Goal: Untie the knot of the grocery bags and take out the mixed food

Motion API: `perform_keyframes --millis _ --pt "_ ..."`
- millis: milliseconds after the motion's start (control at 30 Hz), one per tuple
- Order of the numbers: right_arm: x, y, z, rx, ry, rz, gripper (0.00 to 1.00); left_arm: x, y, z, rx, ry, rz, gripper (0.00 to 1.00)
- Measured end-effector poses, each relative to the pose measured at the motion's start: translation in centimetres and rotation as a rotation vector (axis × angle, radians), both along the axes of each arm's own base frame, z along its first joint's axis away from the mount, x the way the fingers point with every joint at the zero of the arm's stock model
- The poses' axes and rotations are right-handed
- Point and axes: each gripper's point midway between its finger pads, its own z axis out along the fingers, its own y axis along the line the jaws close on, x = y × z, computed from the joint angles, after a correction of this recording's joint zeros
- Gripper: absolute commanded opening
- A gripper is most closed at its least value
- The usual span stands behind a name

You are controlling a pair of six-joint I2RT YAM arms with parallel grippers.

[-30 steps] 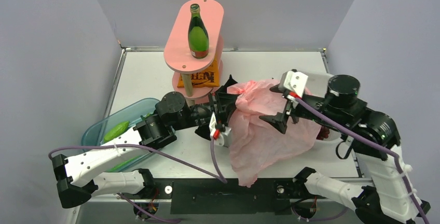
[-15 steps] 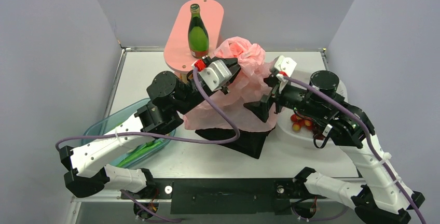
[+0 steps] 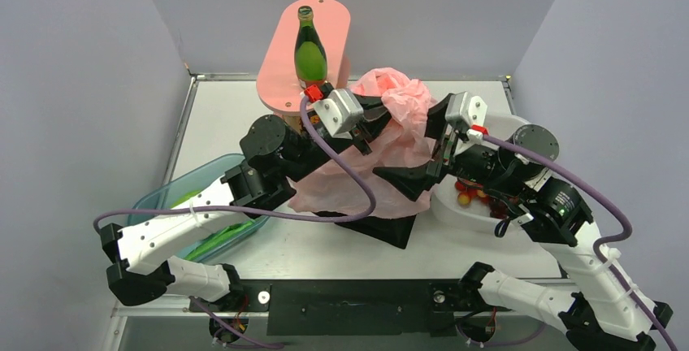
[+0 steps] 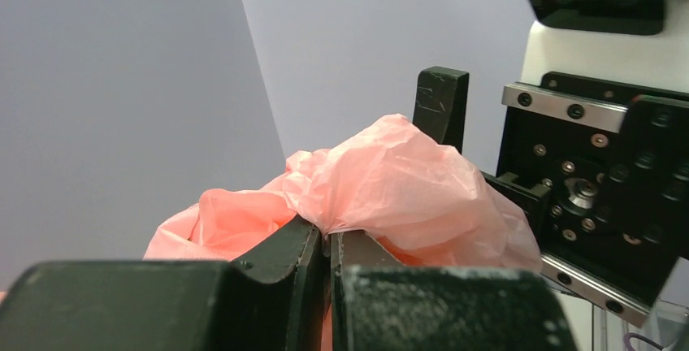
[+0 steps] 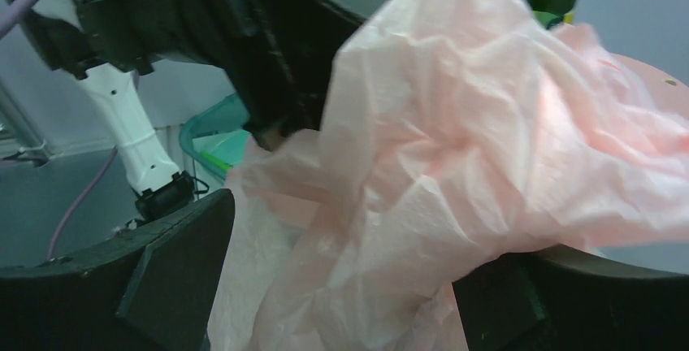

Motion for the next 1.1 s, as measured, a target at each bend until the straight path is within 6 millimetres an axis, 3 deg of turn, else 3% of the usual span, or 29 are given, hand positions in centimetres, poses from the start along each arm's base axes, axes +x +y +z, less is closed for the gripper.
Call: perform_keyframes --millis 167,400,467,500,567,600,700,933,1100 --pt "-0.5 0.8 -1.3 -0.036 -0.011 0.036 0.90 0.4 -1.6 -1.0 0.000 0.043 -0.018 0.00" --pt "3.9 0.8 -2.3 0.034 0.023 -0.163 0.88 0.2 -2.7 -0.9 -0.048 0.139 -0.067 0.00" --pt "4.4 0.9 -2.2 0.056 0.027 -0.187 0.76 0.2 -2.7 -0.8 -0.061 0.160 -0.070 0.00" --pt "4.6 0.9 -2.0 0.067 0.025 -0.197 0.60 0.3 -2.6 -0.8 -0.069 0.169 -0.070 0.00" --pt "5.0 0.7 -1.3 0.095 0.009 -0.224 0.41 0.1 -2.6 -0.4 -0.087 0.187 -0.088 0.00" --pt "5.3 0.4 -1.1 0.103 0.003 -0.243 0.36 -0.2 -2.6 0.0 -0.097 0.189 -0.102 0.00" --pt "5.9 -0.3 -0.9 0.114 -0.020 -0.283 0.02 -0.9 -2.8 0.4 -0.095 0.190 -0.143 0.00" --pt "6.6 -3.7 -1.3 0.107 -0.043 -0.365 0.00 -1.4 -1.6 -1.3 0.026 0.142 -0.188 0.00" --pt "6.1 -5.0 -0.6 0.102 -0.060 -0.340 0.00 -3.0 0.7 -4.5 0.199 0.035 -0.192 0.00"
